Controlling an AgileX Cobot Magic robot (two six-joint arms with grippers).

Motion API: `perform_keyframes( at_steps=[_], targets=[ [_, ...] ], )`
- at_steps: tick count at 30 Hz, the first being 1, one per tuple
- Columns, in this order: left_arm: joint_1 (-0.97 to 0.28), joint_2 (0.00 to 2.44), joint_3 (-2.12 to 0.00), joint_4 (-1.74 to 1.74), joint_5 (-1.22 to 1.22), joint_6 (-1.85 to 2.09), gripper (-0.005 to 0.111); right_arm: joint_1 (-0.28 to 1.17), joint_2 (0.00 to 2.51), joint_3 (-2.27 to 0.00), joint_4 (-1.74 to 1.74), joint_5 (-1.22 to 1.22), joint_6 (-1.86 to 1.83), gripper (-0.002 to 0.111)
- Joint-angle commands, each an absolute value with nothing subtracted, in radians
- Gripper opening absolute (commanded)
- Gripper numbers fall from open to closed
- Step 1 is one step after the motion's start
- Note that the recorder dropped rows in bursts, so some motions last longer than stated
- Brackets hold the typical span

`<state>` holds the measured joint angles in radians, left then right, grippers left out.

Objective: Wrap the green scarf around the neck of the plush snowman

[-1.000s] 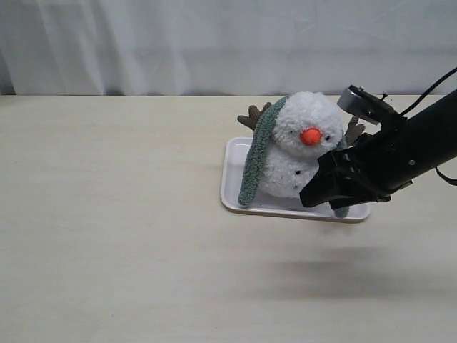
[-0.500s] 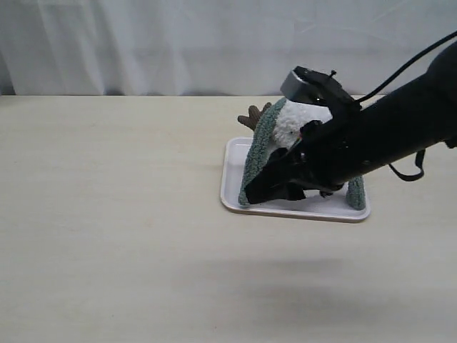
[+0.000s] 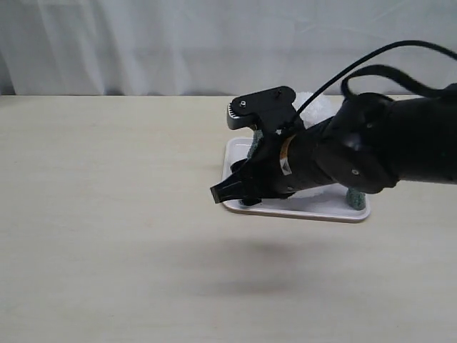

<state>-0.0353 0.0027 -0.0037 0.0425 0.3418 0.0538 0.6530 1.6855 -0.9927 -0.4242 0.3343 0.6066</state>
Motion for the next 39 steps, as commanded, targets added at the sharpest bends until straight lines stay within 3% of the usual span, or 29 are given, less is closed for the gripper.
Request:
perform_keyframes(
  at_steps=[1,7,17,39],
  targets=[
    [-0.036,0.0,0.0,0.042,0.332,0.052,0.0,0.655,1.744,-0.999,-0.614,0.354,0.846,0.051],
    [-0.036,0.0,0.0,0.042,0.332,0.052,0.0,0.641,1.879,-1.009,-0.609,0.132,0.937,0.051],
    [-0.036,0.0,0.0,0.042,0.332,0.052,0.0,0.629,1.964,-1.101,-0.617,0.324,0.956,0.051],
    [-0.036,0.0,0.0,0.042,0.332,0.052,0.0,0.544,2.058,-1.103,-0.617,0.035,1.029,0.048]
  ],
)
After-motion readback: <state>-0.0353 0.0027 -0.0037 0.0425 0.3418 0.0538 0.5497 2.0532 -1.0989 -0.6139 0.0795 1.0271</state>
